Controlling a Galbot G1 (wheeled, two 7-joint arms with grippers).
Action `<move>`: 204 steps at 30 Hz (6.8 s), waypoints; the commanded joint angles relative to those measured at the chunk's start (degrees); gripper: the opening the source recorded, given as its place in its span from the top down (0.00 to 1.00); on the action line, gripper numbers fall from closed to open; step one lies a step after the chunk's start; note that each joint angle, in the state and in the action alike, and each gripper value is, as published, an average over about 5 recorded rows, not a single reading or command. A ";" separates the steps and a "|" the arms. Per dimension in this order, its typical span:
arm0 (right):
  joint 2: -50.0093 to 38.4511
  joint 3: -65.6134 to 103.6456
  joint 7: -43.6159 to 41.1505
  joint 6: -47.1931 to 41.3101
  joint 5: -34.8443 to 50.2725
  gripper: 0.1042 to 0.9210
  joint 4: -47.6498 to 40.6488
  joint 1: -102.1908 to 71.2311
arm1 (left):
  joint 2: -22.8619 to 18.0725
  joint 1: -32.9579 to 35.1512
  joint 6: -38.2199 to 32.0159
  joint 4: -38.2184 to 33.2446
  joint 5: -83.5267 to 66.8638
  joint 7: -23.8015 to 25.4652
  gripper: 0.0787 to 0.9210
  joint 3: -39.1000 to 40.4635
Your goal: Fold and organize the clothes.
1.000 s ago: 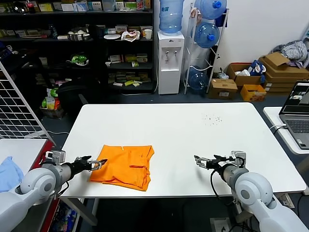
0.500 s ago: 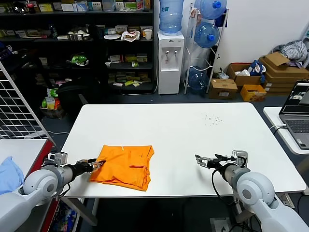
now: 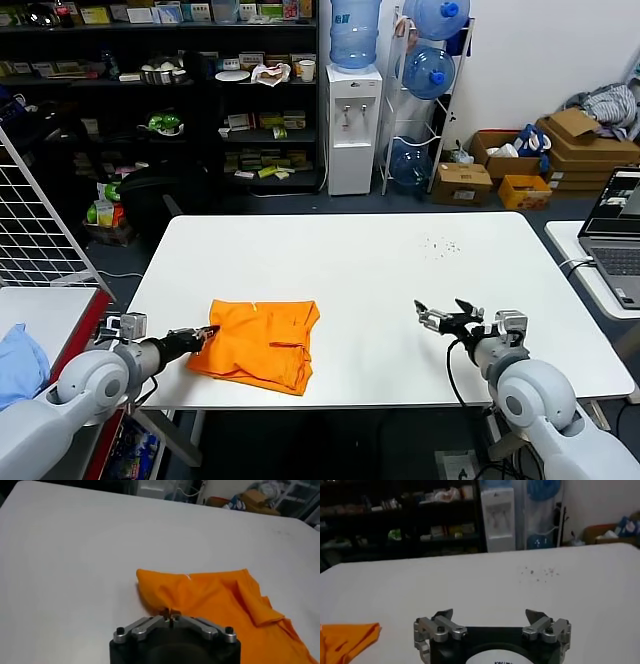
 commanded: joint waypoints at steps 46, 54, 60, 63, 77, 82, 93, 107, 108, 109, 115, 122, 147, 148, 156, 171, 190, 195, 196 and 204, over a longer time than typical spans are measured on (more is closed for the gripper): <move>2.11 12.20 -14.54 37.04 -11.85 0.00 -16.37 -4.61 | 19.85 13.36 1.20 -3.54 -6.39 -17.17 0.99 -18.68; 2.89 12.49 -14.00 36.27 -12.62 0.00 -15.65 -4.96 | 21.79 13.02 1.13 -1.00 -5.50 -14.61 0.99 -18.27; 3.37 13.37 -13.72 35.92 -12.85 0.00 -14.85 -5.67 | 23.59 10.66 1.10 0.72 -4.68 -12.87 0.99 -16.98; 3.62 13.43 -13.64 35.90 -12.93 0.00 -14.76 -5.86 | 24.33 9.63 1.22 0.03 -5.49 -12.96 0.99 -17.11; 4.61 14.01 -12.93 34.96 -13.87 0.00 -13.22 -6.02 | 17.39 8.66 1.88 -17.09 -20.59 -27.55 0.99 -14.81; 6.35 14.75 -11.85 33.87 -15.92 0.00 -12.08 -6.59 | 1.99 -14.33 1.55 -24.23 -31.62 -40.54 0.99 7.01; 9.82 13.71 -9.48 31.63 -18.57 0.00 -10.57 -6.10 | -38.59 -42.00 -0.84 1.01 -30.10 -46.96 0.99 33.78; 9.94 12.68 -9.19 31.53 -17.50 0.00 -11.48 -5.12 | -45.93 -39.09 -0.84 11.80 -22.59 -44.77 0.99 34.97; 9.97 12.67 -9.20 31.54 -17.49 0.00 -11.46 -5.15 | -46.18 -39.16 -0.84 12.03 -22.47 -44.75 0.99 34.98; 9.97 12.70 -9.20 31.55 -17.47 0.00 -11.44 -5.16 | -46.45 -39.24 -0.84 12.29 -22.34 -44.71 0.99 35.00; 9.63 13.16 -9.25 31.50 -16.95 0.00 -11.06 -5.30 | -48.09 -39.37 -0.87 13.62 -21.52 -44.63 0.99 35.08; 9.60 13.21 -9.32 31.52 -16.83 0.00 -11.00 -5.36 | -49.71 -39.94 -0.92 15.68 -20.46 -44.10 0.99 34.58; 6.27 15.44 -18.25 20.36 -9.55 0.00 -4.23 -9.98 | -28.94 -17.84 -7.07 -6.60 10.43 -24.42 0.49 9.84; 6.25 15.71 -18.60 20.68 -9.63 0.00 -4.02 -10.41 | -26.75 -13.22 -9.69 -7.97 15.70 -20.51 0.46 5.79; 7.51 18.04 -19.24 25.09 -12.49 0.00 -3.46 -13.12 | -24.37 23.26 -32.34 -12.96 45.22 6.77 0.18 -27.08; 13.91 21.89 -21.00 30.65 -17.73 0.00 -1.95 -18.32 | -43.11 41.68 -40.26 -19.11 56.33 13.97 0.00 -41.56; 18.50 20.76 -22.01 31.62 -20.46 0.00 -3.47 -16.91 | -46.70 42.04 -39.40 -18.28 54.76 14.09 0.00 -39.80; 18.78 20.53 -21.97 32.02 -20.94 0.00 -3.70 -17.13 | -47.85 41.87 -39.25 -18.42 54.87 13.92 0.00 -40.08; 18.78 20.47 -21.97 32.09 -20.97 0.00 -3.81 -17.11 | -48.02 41.96 -39.22 -18.43 55.04 13.90 0.00 -40.04; 18.51 20.20 -22.09 32.61 -21.41 0.00 -4.11 -16.74 | -48.14 42.44 -37.62 -18.09 57.55 12.94 0.00 -38.84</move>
